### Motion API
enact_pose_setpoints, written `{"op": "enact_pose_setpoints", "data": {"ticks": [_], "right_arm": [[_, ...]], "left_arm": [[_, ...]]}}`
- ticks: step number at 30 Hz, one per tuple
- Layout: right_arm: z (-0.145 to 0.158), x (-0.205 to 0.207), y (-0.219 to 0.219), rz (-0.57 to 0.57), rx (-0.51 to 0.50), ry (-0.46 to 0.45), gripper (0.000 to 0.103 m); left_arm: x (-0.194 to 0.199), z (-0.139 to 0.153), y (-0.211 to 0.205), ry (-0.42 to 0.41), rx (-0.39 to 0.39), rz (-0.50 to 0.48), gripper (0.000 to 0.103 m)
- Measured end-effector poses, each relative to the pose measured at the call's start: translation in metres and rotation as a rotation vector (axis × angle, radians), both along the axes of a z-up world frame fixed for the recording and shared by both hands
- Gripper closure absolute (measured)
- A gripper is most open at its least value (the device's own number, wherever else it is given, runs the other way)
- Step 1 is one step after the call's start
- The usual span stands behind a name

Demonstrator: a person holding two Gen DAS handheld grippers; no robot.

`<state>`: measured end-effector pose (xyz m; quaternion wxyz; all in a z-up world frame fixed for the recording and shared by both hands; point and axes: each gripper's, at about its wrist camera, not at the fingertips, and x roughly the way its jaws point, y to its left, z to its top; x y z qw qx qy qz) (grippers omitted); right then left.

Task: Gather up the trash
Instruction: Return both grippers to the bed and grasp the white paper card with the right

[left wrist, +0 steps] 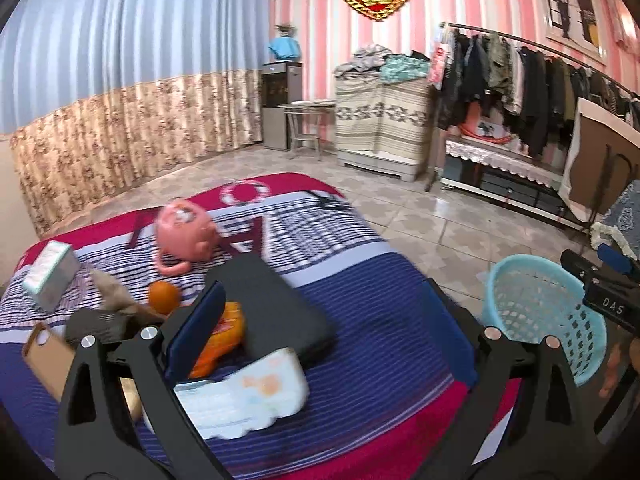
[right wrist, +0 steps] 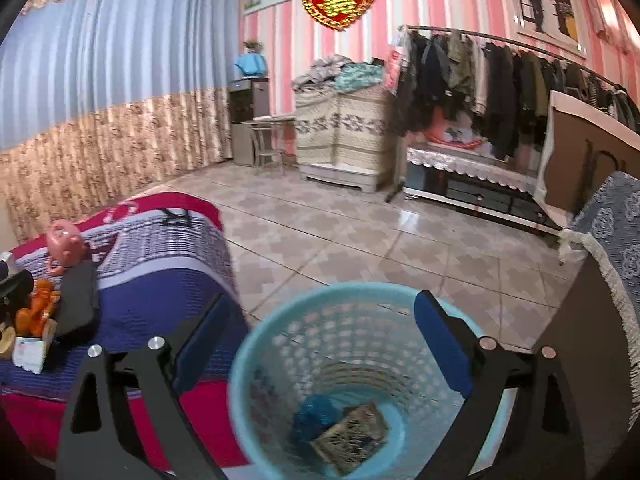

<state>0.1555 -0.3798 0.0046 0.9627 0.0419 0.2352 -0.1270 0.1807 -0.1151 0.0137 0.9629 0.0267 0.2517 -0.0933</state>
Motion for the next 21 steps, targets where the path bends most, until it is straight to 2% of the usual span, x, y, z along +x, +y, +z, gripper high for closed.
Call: {"op": "enact_pose_setpoints", "data": {"ticks": [9,15,21], "right_arm": [[0.000,0.002,0.069,0.129,-0.007,-0.014,0.012],[-0.005,0.011,0.107,0.224,0.016,-0.003,0.012],[-0.011,0.015,0.147,0.300,-0.025,0.019,0.012]], "left_arm": [[-0.017,-0.004,0.078,0.002,0.008,0.137,0.007],[-0.023,-0.014,0.126,0.037,0.017,0.210,0.007],[-0.028,-0.028,0.168,0.073,0.023,0.267,0.006]]}}
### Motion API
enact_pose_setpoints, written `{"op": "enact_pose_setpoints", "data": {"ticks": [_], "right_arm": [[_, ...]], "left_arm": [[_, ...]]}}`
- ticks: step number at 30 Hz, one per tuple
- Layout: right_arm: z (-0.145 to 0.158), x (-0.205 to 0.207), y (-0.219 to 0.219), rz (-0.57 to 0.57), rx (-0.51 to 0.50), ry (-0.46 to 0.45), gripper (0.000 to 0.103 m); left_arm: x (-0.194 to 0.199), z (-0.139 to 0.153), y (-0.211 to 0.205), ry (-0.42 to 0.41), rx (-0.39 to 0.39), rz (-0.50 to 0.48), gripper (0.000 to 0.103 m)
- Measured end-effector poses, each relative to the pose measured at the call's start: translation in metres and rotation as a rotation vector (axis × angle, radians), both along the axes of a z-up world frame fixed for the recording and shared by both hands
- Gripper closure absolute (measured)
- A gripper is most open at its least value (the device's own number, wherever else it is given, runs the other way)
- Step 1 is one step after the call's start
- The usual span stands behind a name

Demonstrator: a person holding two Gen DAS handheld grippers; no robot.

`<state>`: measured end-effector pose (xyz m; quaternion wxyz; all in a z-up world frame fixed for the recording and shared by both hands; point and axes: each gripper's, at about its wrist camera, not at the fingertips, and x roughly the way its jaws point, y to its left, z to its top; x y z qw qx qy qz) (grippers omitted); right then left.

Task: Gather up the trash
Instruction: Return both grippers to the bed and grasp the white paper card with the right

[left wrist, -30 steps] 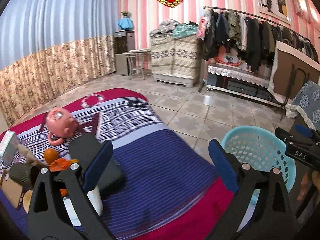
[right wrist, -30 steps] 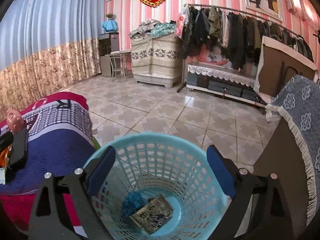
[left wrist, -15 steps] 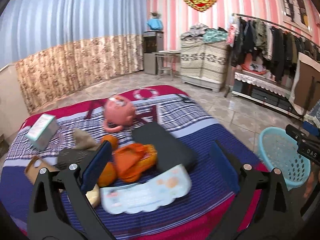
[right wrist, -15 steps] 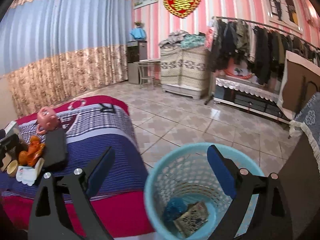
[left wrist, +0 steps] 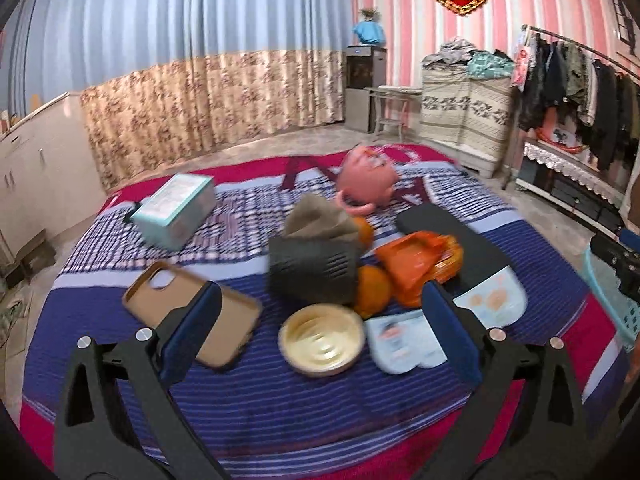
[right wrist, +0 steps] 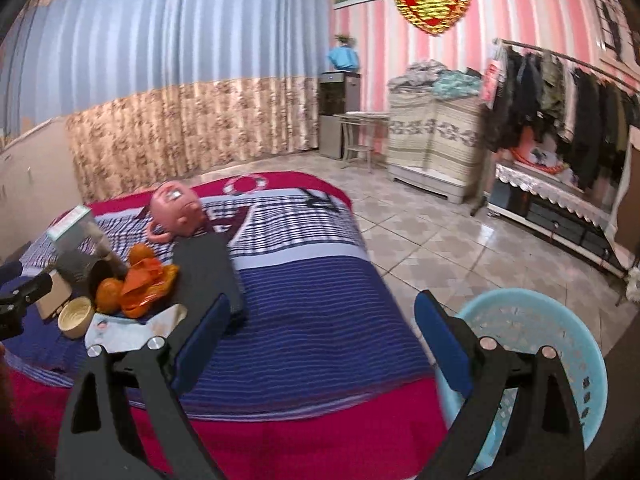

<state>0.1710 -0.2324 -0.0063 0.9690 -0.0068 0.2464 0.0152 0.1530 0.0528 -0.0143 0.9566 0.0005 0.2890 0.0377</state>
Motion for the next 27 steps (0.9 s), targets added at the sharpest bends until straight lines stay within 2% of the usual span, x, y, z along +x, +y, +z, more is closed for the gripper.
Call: {"op": "enact_pose_setpoints", "data": {"ticks": [7,13,19,21,23,24,26,27], "right_arm": [[-0.010,0.010,0.037,0.089,-0.028,0.044,0.012],[-0.025,0.016,0.063,0.144,-0.054,0.094,0.012],[-0.040,0.025,0.077,0.188,0.003,0.163,0.013],[-0.045,0.028,0.080,0.213,0.024,0.188,0.023],[-0.049,0.031,0.082,0.247,0.050,0.222,0.049],[-0.051,0.032,0.084,0.261,0.064,0.234,0.054],[-0.053,0.032,0.086,0.287,0.091,0.244,0.072],[-0.052,0.031,0.087,0.301,0.101,0.245,0.075]], "left_arm": [[-0.004,-0.022,0.028,0.050,0.011,0.043,0.006],[-0.005,-0.029,0.037,0.062,0.002,0.053,0.006],[-0.006,-0.033,0.037,0.062,0.001,0.046,0.006],[-0.006,-0.034,0.036,0.064,0.004,0.044,0.006],[-0.005,-0.034,0.035,0.069,0.000,0.044,0.006],[-0.005,-0.035,0.035,0.071,-0.001,0.045,0.006],[-0.005,-0.036,0.035,0.075,-0.002,0.043,0.006],[-0.005,-0.036,0.034,0.077,0.000,0.042,0.006]]}}
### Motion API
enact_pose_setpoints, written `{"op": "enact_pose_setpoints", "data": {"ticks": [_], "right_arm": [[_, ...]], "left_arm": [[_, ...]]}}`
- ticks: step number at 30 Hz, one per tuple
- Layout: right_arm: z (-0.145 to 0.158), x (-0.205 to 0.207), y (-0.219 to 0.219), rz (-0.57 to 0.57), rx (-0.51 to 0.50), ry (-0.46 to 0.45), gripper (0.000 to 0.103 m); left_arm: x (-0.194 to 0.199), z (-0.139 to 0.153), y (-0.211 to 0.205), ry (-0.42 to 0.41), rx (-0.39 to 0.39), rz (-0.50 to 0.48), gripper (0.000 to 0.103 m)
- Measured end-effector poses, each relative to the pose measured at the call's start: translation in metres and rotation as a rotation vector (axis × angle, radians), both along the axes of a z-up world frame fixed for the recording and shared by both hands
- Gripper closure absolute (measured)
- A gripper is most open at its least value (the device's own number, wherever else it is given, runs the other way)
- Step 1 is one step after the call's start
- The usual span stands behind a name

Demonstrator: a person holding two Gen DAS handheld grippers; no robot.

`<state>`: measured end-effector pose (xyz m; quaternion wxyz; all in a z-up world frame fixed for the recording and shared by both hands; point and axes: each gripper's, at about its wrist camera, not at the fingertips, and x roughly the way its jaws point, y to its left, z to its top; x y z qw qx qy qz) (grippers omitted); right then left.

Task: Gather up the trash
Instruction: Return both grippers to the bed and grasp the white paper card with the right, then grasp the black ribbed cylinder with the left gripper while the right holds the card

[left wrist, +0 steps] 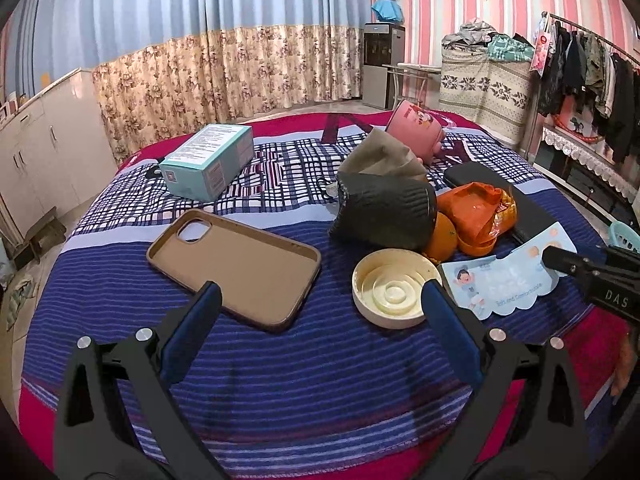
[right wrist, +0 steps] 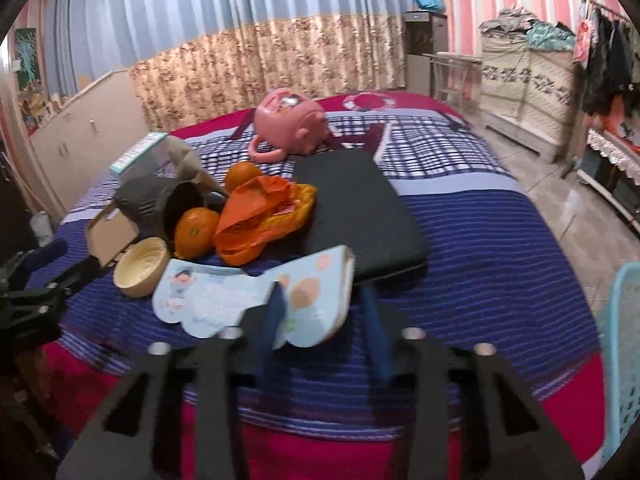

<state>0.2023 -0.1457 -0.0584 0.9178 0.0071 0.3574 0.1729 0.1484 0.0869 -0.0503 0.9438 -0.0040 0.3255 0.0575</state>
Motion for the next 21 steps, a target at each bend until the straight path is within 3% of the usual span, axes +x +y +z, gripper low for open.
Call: {"op": "enact_pose_setpoints", "data": {"ticks": [2,8,15,21], "right_arm": [[0.004,-0.003,0.001,0.018,0.015,-0.014,0.083],[0.028,-0.014,-0.009,0.044,0.057,-0.083,0.092],[0.053,-0.022,-0.042,0.011,0.110,-0.142,0.097],[0.050,-0.017,-0.066,-0.037,0.125,-0.131,0.097]], "left_arm": [[0.000,0.001,-0.002,0.001,0.006,-0.002,0.006],[0.005,0.012,-0.007,-0.024,-0.004,-0.012,0.006],[0.033,0.024,-0.027,-0.031,0.008,-0.065,0.006],[0.071,0.012,-0.037,0.044,-0.006,-0.092,0.006]]}}
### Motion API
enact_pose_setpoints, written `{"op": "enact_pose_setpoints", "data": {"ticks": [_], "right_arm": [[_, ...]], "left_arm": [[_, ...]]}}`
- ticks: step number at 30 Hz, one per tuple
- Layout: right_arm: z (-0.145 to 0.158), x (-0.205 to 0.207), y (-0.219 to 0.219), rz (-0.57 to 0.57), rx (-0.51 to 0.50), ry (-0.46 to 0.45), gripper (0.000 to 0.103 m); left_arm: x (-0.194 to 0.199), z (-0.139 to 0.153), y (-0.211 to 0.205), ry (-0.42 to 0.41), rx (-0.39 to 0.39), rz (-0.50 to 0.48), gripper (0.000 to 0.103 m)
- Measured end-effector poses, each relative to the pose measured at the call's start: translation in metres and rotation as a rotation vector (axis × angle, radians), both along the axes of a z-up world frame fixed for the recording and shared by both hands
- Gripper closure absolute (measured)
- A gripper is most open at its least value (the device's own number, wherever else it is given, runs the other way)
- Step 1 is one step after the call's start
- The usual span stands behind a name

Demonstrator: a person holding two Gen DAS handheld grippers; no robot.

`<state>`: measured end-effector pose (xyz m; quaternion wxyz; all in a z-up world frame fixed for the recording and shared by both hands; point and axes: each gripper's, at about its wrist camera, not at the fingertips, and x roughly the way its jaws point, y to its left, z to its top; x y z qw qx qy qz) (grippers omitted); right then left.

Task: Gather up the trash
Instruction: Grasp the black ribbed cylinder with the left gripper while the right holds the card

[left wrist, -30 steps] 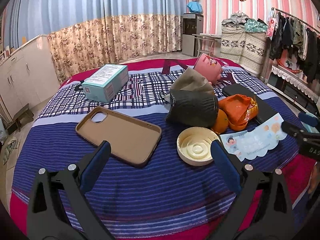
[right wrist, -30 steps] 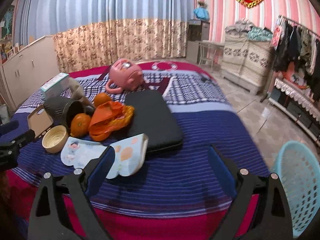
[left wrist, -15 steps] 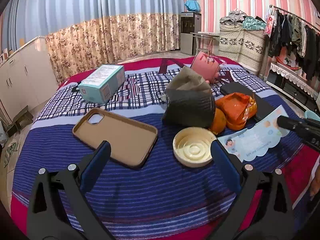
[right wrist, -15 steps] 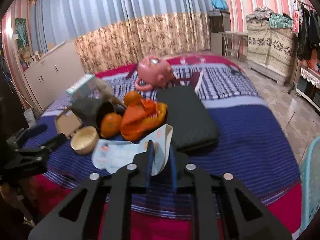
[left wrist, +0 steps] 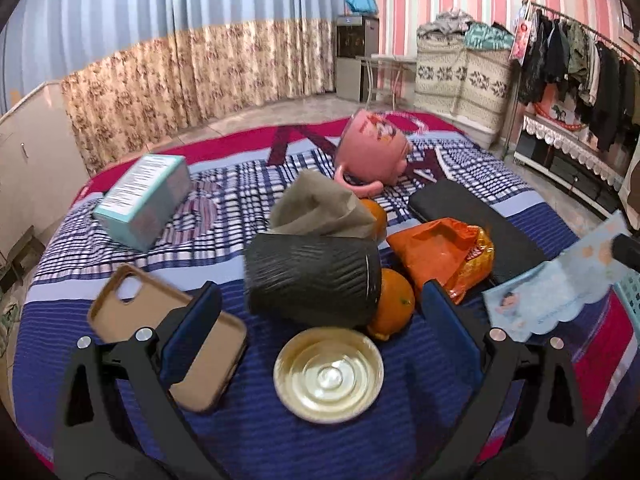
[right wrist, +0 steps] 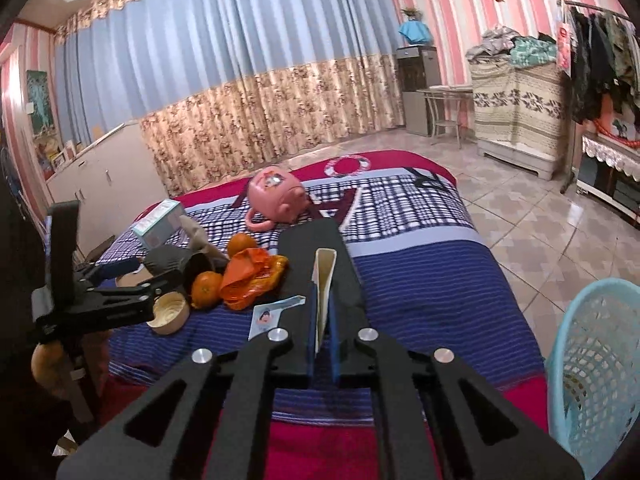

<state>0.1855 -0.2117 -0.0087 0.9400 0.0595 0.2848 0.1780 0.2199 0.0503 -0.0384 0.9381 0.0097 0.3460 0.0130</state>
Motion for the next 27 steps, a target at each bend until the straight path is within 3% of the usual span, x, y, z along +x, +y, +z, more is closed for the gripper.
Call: {"op": "enact_pose_setpoints", "data": {"ticks": [6,11,12,19,27], "right_arm": [[-0.004,0.004,-0.007,-0.014,-0.006,0.009,0.097],[-0.004,0.003,-0.012,-0.024,-0.010,0.008,0.097],[-0.004,0.004,-0.013,-0.027,-0.009,0.007,0.097],[-0.002,-0.001,-0.018,-0.036,-0.018,-0.010,0.097],[0.006,-0.011,-0.042,-0.075,0.006,-0.038,0.097]], "left_arm": [[0.017,-0.009,-0.008,0.023,0.036,-0.013,0.009],[0.015,-0.008,-0.011,0.006,0.068,-0.034,0.034],[0.014,-0.006,-0.012,-0.006,0.084,-0.038,0.035],[-0.003,0.017,-0.013,-0.099,0.166,0.003,0.035],[-0.024,0.072,-0.018,-0.284,0.244,0.097,0.035]]}}
